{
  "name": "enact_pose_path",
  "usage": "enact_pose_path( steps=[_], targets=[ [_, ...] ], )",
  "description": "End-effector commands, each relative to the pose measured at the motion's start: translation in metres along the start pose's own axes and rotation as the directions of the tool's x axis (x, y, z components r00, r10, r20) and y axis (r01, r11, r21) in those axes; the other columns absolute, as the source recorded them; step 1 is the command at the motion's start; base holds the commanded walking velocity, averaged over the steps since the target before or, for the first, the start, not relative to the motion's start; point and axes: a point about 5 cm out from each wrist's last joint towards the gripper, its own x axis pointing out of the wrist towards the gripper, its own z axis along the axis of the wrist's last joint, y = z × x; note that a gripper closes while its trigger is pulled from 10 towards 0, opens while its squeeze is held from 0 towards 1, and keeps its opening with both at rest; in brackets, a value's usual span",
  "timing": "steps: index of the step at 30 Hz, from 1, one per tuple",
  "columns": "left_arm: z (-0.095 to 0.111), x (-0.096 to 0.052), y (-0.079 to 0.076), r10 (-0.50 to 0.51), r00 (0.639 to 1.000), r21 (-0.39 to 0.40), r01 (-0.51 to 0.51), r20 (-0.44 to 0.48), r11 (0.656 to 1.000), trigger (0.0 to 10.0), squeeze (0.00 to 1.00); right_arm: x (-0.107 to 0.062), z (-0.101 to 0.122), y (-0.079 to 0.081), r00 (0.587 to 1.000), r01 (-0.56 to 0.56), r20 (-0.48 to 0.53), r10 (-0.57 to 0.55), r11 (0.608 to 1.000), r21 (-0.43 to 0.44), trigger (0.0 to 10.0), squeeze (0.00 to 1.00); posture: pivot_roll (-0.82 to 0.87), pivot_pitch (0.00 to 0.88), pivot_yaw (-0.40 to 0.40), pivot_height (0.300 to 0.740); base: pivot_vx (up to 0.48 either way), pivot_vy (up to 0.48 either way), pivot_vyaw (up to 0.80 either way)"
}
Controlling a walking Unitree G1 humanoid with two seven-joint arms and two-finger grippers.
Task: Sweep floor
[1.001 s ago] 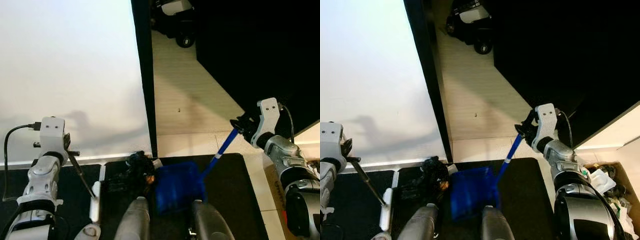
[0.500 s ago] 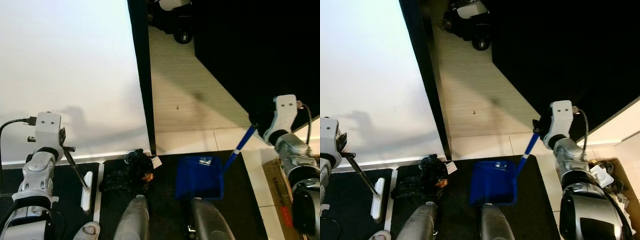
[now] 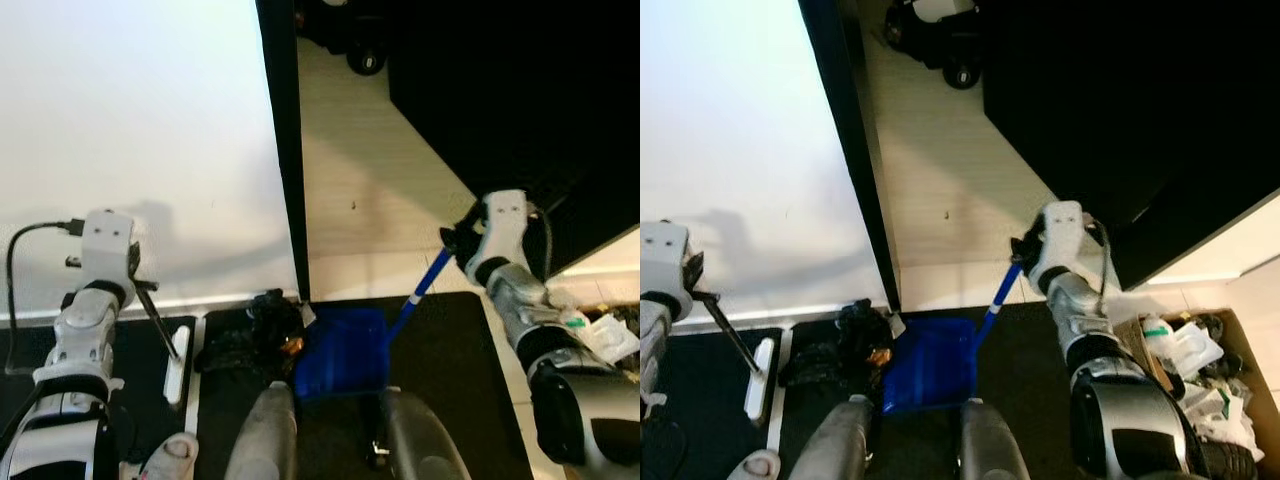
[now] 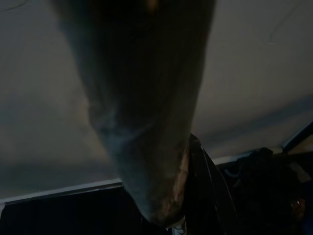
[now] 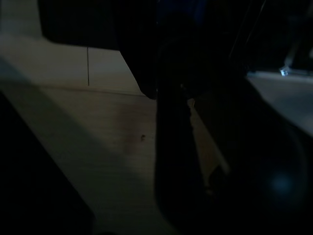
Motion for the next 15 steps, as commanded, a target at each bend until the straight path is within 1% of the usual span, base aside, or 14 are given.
enact_pose_path(
  steps=[1, 8, 11, 12, 14, 15],
  targets=[
    [0.001, -0.001, 0.007, 0.011, 1.0, 0.042, -0.011, 0.007, 0.999, 10.0, 0.0, -0.004, -0.006, -0.008, 0.999, 0.041, -0.03, -0.043, 0.998, -0.04, 10.0, 0.0, 0.08, 0.175, -0.043, 0.74, 0.0, 0.0, 0.0],
    [0.006, 0.004, 0.006, 0.001, 1.0, 0.069, -0.002, 0.013, 0.998, 10.0, 0.0, -0.003, 0.002, -0.012, 0.998, 0.057, -0.015, -0.059, 0.993, -0.099, 10.0, 0.0, 0.07, 0.179, -0.057, 0.74, 0.0, 0.0, 0.0],
    [0.009, 0.007, 0.004, -0.001, 1.0, 0.073, 0.0, 0.015, 0.997, 10.0, 0.0, -0.003, 0.003, -0.013, 0.998, 0.061, -0.012, -0.062, 0.992, -0.108, 10.0, 0.0, 0.07, 0.182, -0.061, 0.74, 0.0, 0.0, 0.0],
    [0.011, 0.009, 0.0, -0.01, 1.0, 0.082, 0.009, 0.018, 0.997, 10.0, 0.0, -0.002, 0.003, -0.013, 0.998, 0.06, -0.011, -0.062, 0.992, -0.111, 10.0, 0.0, 0.06, 0.191, -0.068, 0.74, 0.0, 0.0, 0.0],
    [0.018, 0.015, -0.012, -0.05, 0.998, 0.087, 0.047, 0.034, 0.995, 10.0, 0.0, -0.002, 0.003, -0.012, 0.998, 0.062, -0.009, -0.064, 0.991, -0.115, 10.0, 0.0, 0.06, 0.197, -0.071, 0.74, 0.0, 0.0, 0.0],
    [0.018, 0.015, -0.012, -0.05, 0.998, 0.087, 0.047, 0.034, 0.995, 10.0, 0.0, -0.002, 0.003, -0.012, 0.998, 0.062, -0.009, -0.064, 0.991, -0.115, 10.0, 0.0, 0.06, 0.197, -0.071, 0.74, 0.0, 0.0, 0.0]
  ],
)
